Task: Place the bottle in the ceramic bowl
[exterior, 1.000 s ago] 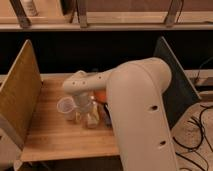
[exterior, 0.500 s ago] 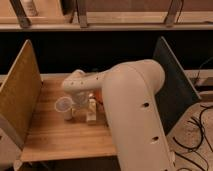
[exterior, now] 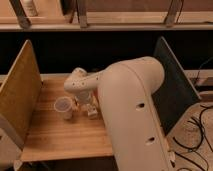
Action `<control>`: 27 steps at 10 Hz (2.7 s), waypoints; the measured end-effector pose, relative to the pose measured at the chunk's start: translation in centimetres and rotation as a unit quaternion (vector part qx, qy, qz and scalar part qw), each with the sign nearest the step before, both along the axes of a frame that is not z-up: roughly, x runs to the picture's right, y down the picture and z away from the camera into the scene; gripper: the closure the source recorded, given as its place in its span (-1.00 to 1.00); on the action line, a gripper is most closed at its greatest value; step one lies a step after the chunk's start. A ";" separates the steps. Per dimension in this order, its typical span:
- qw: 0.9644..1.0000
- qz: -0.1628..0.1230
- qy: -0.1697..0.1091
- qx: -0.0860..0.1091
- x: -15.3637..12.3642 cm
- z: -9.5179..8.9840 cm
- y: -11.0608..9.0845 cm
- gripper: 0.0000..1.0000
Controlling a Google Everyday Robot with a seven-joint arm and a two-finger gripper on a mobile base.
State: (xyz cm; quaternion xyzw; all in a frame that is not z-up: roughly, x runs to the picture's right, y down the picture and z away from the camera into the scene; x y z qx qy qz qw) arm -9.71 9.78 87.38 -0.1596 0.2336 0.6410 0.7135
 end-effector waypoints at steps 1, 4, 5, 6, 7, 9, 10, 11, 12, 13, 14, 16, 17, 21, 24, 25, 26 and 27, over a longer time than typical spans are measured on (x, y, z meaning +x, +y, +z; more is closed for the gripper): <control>1.000 -0.001 0.013 0.022 0.6 0.0 -1.4 -0.30; 0.999 -0.005 0.024 0.025 0.1 0.5 -0.3 -0.30; 0.999 -0.007 0.024 0.021 -0.2 0.9 0.5 -0.30; 1.000 -0.007 0.023 0.019 -0.4 1.2 0.8 -0.30; 1.000 -0.012 0.021 0.015 -0.9 1.7 1.2 -0.30; 1.000 -0.018 0.012 0.014 -1.7 2.6 1.2 -0.30; 1.000 -0.020 0.007 0.014 -2.2 2.9 1.2 -0.30; 1.000 -0.025 0.005 0.014 -2.6 3.2 1.2 -0.30; 0.999 -0.027 0.007 0.015 -2.6 3.4 1.1 -0.30; 0.999 -0.029 0.009 0.017 -2.5 3.3 0.8 -0.27; 0.999 -0.029 0.012 0.019 -2.2 3.1 0.6 -0.14; 0.999 -0.025 0.028 0.022 -1.1 2.7 0.5 0.26; 0.999 -0.018 0.034 0.021 -0.4 2.5 0.5 0.50; 0.999 0.002 0.039 0.000 0.0 2.6 1.9 1.00; 0.999 0.028 0.008 0.028 -1.6 0.1 -1.0 1.00; 0.998 0.036 -0.005 0.044 -2.1 -1.7 -2.5 1.00; 0.997 0.043 -0.020 0.062 -2.7 -3.5 -4.0 1.00; 0.995 0.045 -0.030 0.084 -3.1 -5.3 -5.7 1.00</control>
